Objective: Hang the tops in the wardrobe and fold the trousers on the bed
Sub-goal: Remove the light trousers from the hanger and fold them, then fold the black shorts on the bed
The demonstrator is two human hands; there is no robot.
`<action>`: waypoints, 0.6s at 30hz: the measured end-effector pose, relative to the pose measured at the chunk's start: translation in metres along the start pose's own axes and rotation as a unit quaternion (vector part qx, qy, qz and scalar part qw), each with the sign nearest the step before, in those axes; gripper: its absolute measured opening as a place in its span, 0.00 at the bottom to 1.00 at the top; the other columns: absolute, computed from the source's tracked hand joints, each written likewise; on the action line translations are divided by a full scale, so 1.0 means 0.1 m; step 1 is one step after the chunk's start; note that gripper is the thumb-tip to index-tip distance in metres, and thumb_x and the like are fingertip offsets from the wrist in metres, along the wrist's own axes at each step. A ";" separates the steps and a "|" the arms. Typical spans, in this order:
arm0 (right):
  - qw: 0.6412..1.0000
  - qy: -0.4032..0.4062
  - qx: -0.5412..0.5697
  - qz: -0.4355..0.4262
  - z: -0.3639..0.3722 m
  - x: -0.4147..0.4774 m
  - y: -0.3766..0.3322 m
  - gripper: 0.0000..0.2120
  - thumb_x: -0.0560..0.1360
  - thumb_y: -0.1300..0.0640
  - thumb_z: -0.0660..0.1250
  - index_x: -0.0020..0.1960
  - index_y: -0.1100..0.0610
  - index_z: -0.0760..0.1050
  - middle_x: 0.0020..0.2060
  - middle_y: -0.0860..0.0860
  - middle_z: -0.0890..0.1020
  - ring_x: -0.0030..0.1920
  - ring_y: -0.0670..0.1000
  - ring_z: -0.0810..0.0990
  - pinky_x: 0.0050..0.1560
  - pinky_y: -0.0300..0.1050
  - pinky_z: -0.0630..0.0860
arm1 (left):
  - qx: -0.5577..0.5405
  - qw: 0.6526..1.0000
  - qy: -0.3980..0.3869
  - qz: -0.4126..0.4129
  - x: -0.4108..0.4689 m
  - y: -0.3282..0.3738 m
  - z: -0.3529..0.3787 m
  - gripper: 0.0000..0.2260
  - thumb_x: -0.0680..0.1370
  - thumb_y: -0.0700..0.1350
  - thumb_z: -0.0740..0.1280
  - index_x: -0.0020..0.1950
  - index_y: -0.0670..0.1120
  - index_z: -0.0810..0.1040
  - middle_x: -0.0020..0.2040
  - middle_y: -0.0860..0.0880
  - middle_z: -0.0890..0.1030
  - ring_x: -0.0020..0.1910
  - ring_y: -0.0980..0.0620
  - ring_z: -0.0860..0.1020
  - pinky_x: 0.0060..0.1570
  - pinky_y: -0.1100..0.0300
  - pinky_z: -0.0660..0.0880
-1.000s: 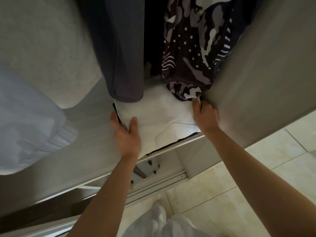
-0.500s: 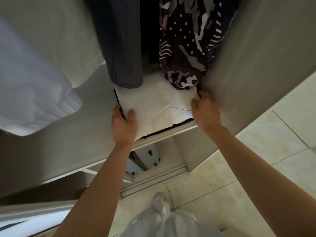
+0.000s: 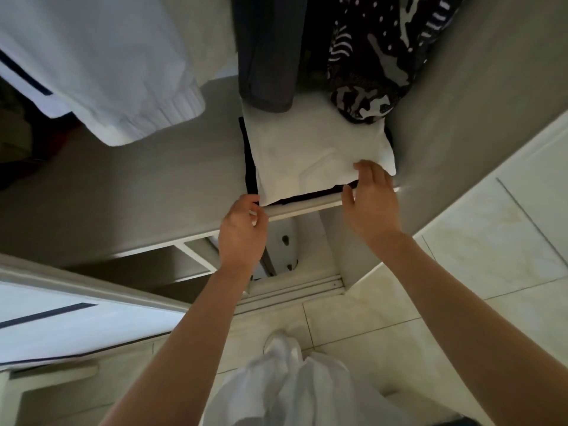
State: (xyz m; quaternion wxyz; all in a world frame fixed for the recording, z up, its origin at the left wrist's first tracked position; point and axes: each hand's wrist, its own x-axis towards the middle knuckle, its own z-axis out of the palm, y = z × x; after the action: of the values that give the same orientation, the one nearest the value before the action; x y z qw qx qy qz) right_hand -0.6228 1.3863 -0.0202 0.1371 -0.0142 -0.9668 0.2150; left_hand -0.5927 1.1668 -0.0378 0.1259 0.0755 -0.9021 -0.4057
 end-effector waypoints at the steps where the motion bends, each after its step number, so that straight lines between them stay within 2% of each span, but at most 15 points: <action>1: 1.000 -0.003 0.004 0.007 -0.02 -0.05 0.02 0.20 0.77 0.59 0.64 0.67 0.65 0.70 0.64 0.61 0.74 0.66 0.62 0.70 0.63 0.56 0.73 | 0.007 1.000 -0.012 0.008 -0.04 0.03 0.02 0.10 0.80 0.41 0.64 0.61 0.46 0.78 0.46 0.48 0.81 0.41 0.52 0.78 0.42 0.58 0.77; 5: 0.998 -0.028 0.013 0.054 -0.06 -0.34 0.12 0.21 0.77 0.58 0.62 0.69 0.63 0.68 0.64 0.60 0.74 0.67 0.62 0.69 0.63 0.56 0.72 | 0.016 0.994 -0.081 0.071 -0.15 0.15 0.22 0.09 0.80 0.41 0.64 0.59 0.45 0.78 0.40 0.45 0.80 0.37 0.49 0.77 0.37 0.55 0.76; 10: 0.988 -0.058 -0.001 0.144 0.02 -0.82 0.29 0.21 0.80 0.56 0.58 0.71 0.60 0.66 0.62 0.57 0.78 0.67 0.58 0.71 0.62 0.56 0.74 | 0.031 0.972 -0.189 0.132 -0.22 0.23 0.52 0.10 0.78 0.40 0.67 0.59 0.45 0.78 0.42 0.47 0.81 0.41 0.47 0.79 0.39 0.51 0.78; 12: 0.981 -0.064 -0.003 0.182 0.06 -1.02 0.33 0.20 0.80 0.55 0.58 0.71 0.59 0.66 0.62 0.56 0.78 0.67 0.57 0.72 0.63 0.54 0.74 | 0.042 0.959 -0.233 0.158 -0.24 0.25 0.63 0.11 0.78 0.40 0.67 0.60 0.44 0.79 0.43 0.47 0.82 0.42 0.46 0.80 0.41 0.49 0.79; 15: 0.966 -0.075 -0.006 0.246 0.15 -1.35 0.34 0.20 0.81 0.54 0.58 0.71 0.58 0.66 0.62 0.56 0.78 0.65 0.57 0.73 0.63 0.54 0.74 | 0.062 0.934 -0.296 0.191 -0.29 0.25 0.78 0.12 0.79 0.41 0.66 0.61 0.44 0.78 0.42 0.49 0.80 0.44 0.47 0.80 0.41 0.55 0.75; 18: 0.939 -0.064 -0.009 0.337 0.27 -1.71 0.33 0.19 0.81 0.54 0.58 0.70 0.58 0.66 0.60 0.56 0.79 0.65 0.57 0.73 0.60 0.55 0.75 | 0.079 0.895 -0.370 0.236 -0.35 0.19 0.93 0.12 0.80 0.41 0.63 0.62 0.44 0.78 0.46 0.45 0.82 0.47 0.46 0.79 0.43 0.55 0.73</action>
State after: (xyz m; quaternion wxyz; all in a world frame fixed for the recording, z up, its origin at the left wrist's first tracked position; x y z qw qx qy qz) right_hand -0.4667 1.3907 -0.1016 -0.0053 -0.3264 -0.9142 0.2400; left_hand -0.5865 1.2537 -0.0885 -0.1311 -0.2858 -0.9038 -0.2903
